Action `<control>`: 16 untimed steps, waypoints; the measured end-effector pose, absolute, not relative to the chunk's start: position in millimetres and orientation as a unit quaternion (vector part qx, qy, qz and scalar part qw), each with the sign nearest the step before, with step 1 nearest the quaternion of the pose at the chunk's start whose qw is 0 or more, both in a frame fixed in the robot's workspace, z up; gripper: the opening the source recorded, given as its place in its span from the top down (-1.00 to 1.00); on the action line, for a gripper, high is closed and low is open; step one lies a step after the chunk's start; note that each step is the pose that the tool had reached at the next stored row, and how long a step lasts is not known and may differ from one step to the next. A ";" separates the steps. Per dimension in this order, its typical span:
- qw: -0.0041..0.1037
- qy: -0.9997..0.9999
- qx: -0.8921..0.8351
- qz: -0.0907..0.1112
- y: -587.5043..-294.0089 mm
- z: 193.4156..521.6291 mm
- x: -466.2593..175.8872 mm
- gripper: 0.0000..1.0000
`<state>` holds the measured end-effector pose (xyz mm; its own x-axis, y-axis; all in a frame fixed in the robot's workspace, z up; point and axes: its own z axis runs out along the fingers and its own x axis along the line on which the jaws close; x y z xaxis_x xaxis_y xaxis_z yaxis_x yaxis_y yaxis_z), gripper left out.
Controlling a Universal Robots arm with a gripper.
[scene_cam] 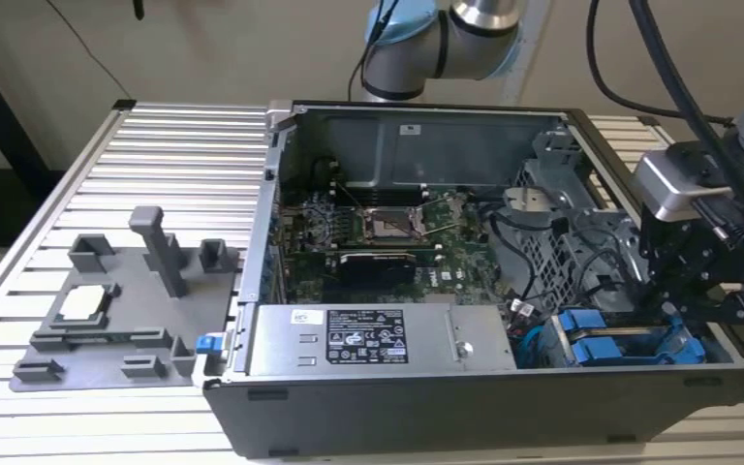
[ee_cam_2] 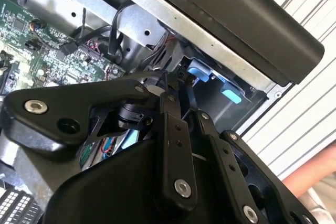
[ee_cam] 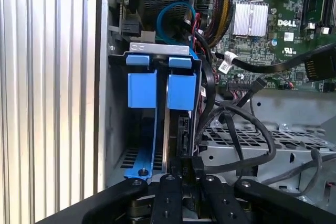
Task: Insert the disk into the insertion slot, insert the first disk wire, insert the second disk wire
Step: 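Insert the first disk wire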
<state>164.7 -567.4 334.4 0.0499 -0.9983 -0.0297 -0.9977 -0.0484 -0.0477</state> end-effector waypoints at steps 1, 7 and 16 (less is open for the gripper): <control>0.028 0.689 -0.724 -0.006 -567.4 333.8 164.6 0.62; 0.028 0.689 -0.724 -0.005 -567.4 330.2 164.5 0.60; 0.028 0.689 -0.724 -0.005 -567.4 343.7 164.5 0.47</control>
